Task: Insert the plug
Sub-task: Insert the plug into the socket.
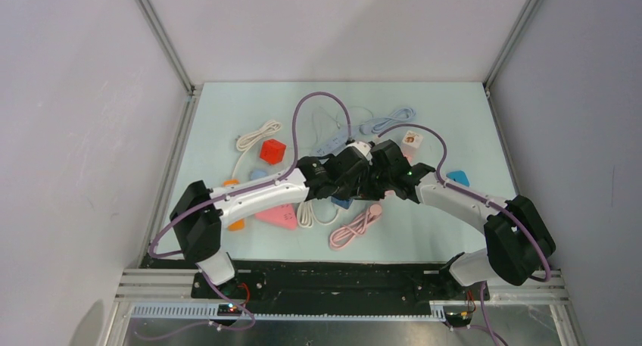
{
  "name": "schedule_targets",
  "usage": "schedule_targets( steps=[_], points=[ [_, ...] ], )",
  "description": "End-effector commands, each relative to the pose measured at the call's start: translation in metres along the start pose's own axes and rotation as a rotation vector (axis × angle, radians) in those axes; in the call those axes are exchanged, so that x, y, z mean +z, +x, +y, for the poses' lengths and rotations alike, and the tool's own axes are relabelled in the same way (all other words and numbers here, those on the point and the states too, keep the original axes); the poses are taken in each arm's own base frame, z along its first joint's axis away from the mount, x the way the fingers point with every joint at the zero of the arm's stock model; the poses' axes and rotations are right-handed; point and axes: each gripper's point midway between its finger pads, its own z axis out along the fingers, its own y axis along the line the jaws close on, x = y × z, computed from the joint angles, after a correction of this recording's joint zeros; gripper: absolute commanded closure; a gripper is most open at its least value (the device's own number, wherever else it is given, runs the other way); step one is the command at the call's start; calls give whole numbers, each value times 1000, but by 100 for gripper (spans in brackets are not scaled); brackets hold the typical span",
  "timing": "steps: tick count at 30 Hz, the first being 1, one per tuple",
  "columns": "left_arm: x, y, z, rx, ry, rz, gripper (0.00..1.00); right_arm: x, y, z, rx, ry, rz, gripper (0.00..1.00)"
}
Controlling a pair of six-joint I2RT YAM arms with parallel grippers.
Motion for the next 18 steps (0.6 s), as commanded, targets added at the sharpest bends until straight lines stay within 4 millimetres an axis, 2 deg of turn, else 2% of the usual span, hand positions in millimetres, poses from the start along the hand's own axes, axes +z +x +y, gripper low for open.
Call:
schedule_targets(
  steps=[1, 12, 14, 18],
  points=[
    [26, 44, 6, 27, -65, 133, 100, 10, 15, -26, 13, 117, 44, 68],
    [39, 74, 12, 37, -100, 211, 100, 10, 14, -26, 44, 127, 37, 67],
    [37, 72, 13, 36, -100, 204, 100, 9, 14, -25, 46, 124, 34, 66],
    [24, 47, 9, 23, -81, 134, 100, 6, 9, -19, 44, 99, 17, 62]
  ],
)
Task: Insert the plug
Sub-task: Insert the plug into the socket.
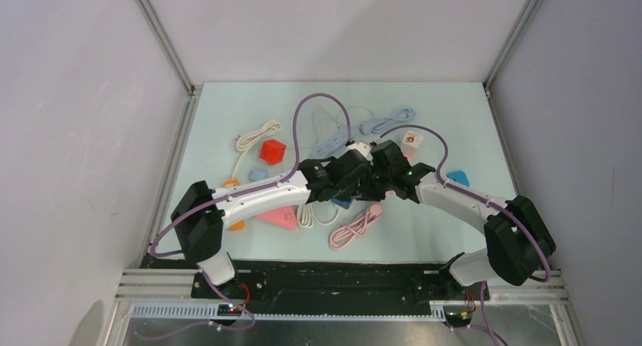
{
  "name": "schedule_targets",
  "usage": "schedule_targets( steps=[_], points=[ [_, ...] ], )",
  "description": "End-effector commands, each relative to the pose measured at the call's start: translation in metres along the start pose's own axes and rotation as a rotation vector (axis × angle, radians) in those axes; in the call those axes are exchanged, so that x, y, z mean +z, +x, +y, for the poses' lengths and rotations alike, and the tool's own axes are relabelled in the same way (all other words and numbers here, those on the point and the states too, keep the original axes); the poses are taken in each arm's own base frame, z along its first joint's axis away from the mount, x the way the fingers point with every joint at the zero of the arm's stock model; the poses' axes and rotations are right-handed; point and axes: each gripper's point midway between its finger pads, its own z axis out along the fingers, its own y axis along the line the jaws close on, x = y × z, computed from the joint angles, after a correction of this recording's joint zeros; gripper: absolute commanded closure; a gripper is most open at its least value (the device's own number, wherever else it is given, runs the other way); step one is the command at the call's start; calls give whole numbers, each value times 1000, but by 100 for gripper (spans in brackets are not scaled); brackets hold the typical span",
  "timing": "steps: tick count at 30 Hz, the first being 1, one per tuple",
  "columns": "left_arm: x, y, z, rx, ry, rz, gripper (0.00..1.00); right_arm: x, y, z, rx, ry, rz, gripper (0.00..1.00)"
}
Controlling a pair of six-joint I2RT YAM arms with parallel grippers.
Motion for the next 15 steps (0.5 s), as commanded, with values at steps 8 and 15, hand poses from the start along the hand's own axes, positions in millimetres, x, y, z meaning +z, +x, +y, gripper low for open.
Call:
schedule_targets(
  steps=[8, 15],
  points=[
    [-19, -25, 5, 21, -7, -21, 79, -9, -6, 3, 2, 1, -48, 59],
    [-50, -65, 2, -10, 38, -127, 40, -49, -26, 27, -3, -85, -160, 52]
  ],
)
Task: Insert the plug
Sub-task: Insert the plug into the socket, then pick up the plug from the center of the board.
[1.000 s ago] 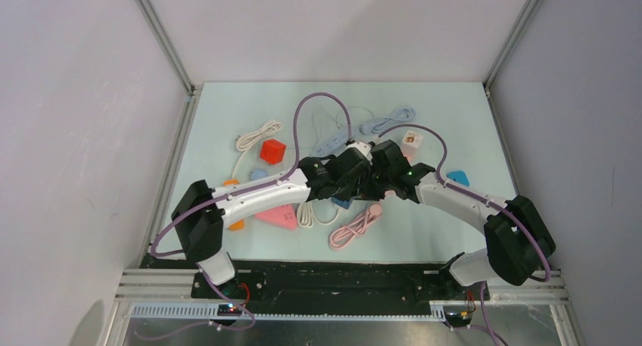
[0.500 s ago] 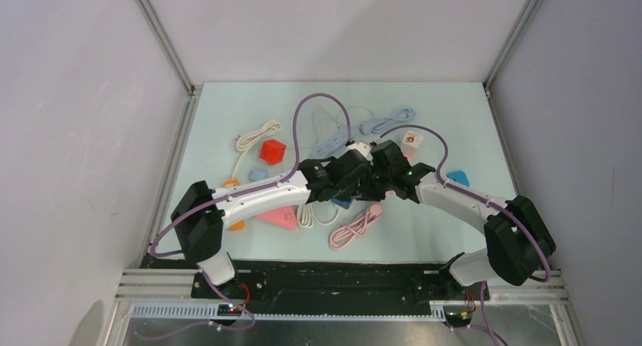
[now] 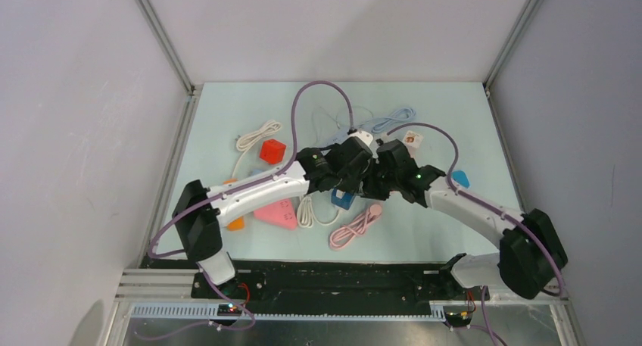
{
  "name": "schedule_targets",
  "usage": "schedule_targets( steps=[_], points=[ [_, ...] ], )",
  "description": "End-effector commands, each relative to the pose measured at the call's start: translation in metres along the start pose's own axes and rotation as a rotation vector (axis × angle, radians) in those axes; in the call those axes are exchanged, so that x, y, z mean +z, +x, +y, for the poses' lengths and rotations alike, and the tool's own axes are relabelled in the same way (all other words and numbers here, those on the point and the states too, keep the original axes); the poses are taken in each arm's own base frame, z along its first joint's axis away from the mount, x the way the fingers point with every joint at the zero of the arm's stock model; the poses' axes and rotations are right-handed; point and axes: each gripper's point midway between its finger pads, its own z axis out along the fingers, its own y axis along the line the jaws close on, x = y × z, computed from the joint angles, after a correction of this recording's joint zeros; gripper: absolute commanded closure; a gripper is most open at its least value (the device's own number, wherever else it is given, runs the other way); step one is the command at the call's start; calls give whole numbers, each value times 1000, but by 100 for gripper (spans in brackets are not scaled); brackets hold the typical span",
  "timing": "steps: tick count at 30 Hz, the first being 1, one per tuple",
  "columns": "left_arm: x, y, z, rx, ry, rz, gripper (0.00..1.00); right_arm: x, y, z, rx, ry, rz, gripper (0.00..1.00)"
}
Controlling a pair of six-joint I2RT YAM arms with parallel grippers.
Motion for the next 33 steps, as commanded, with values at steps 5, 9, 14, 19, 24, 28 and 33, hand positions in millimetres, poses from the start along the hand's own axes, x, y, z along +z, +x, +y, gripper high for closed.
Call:
schedule_targets(
  steps=[5, 9, 14, 19, 24, 28, 33],
  points=[
    [-54, -49, 8, -66, 37, -171, 32, -60, -23, 15, -14, -35, -148, 46],
    [-77, -50, 36, -113, -29, -232, 25, -91, -30, 9, -21, -21, -229, 40],
    [-100, -32, 78, -183, -86, -271, 3, -126, -39, 14, -63, -67, -338, 31],
    [-104, -6, 125, -293, -174, -277, 0, -139, -46, 30, -133, -136, -397, 19],
    [-88, 40, 159, -426, -221, -207, 0, -143, -58, 74, -230, -268, -412, 17],
    [-76, 72, 182, -548, -232, -141, 0, -118, -70, 104, -300, -290, -374, 17],
    [-61, 99, 195, -699, -199, -90, 0, -75, -74, 137, -476, -308, -282, 17]
  ],
)
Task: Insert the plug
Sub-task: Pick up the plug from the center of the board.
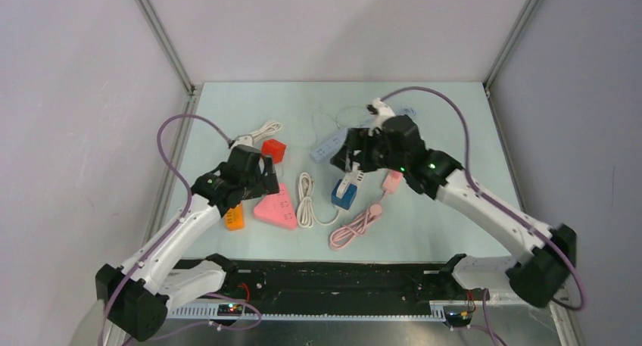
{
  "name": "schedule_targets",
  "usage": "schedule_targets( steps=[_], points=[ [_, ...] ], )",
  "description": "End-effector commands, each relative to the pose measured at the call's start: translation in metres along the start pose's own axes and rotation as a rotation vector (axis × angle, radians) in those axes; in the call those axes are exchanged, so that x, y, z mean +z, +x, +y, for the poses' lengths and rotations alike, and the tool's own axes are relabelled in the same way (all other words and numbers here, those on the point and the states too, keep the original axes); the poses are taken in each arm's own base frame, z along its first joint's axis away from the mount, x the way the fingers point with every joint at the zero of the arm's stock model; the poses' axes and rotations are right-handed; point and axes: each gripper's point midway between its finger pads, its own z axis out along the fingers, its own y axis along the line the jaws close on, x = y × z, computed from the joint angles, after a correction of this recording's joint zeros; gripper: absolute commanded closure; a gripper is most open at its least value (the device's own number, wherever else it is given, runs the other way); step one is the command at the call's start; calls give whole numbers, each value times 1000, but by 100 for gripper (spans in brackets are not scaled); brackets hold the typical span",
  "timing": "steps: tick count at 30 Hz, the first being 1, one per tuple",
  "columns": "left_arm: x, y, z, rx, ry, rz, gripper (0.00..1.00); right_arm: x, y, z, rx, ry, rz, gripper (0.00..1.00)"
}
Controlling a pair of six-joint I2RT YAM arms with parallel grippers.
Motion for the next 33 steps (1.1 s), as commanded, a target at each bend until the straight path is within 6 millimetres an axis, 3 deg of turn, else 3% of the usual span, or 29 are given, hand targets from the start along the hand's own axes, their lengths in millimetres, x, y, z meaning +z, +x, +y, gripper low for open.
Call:
schedule_targets(
  steps=[1, 4, 7, 10, 13, 15, 22, 33],
  points=[
    [5, -2, 0, -174, 83, 11, 0, 41, -12, 34, -175, -111, 48, 17],
    [14, 9, 2, -203, 94, 36, 0, 61, -12, 36, -196, -141, 119, 17],
    [14, 27, -13, -277, 183, 139, 0, 78, -7, 27, -191, -123, 185, 18],
    [10, 49, -29, -380, 264, 240, 0, 80, -10, 18, -184, -102, 221, 18],
    [17, 74, -25, -519, 236, 279, 0, 79, -15, 11, -168, -91, 233, 18],
    [21, 81, -22, -595, 238, 255, 0, 77, -17, 9, -157, -93, 241, 18],
    [37, 64, -7, -718, 295, -42, 0, 74, -5, 13, -132, -122, 272, 20],
    [62, 90, -6, -763, 271, -83, 0, 56, -18, 22, -127, -117, 226, 22]
  ],
)
